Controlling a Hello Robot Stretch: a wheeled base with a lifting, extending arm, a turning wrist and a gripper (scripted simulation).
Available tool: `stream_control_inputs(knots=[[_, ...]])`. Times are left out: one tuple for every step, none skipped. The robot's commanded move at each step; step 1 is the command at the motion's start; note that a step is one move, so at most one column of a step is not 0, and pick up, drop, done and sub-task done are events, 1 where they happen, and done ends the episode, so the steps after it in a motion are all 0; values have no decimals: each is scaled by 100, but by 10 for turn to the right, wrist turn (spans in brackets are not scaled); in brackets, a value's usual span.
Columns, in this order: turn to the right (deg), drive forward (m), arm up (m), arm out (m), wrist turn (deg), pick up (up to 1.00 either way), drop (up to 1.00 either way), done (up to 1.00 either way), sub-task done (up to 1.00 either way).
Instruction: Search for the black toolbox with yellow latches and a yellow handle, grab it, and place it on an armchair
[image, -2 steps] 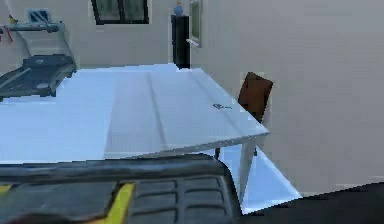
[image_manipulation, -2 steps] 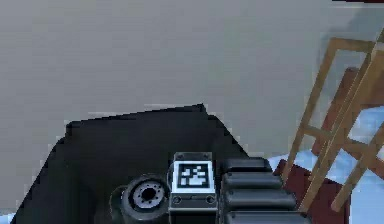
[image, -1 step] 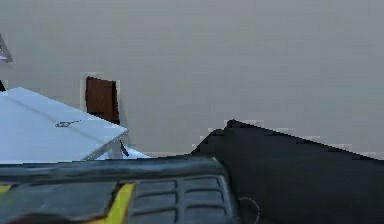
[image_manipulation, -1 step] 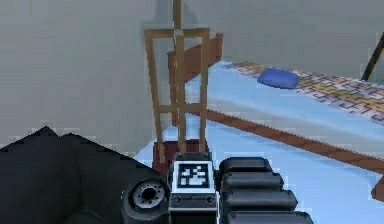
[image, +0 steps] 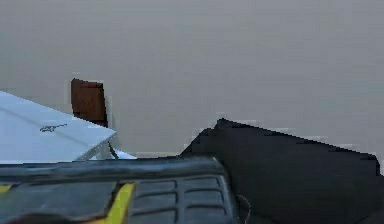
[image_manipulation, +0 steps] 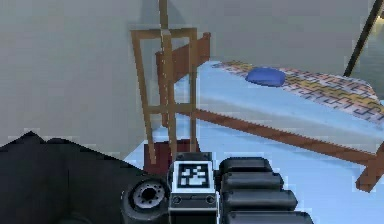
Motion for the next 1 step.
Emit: stream_control_inputs(knots=[[0,0,0,18,0,0,0,0,0]])
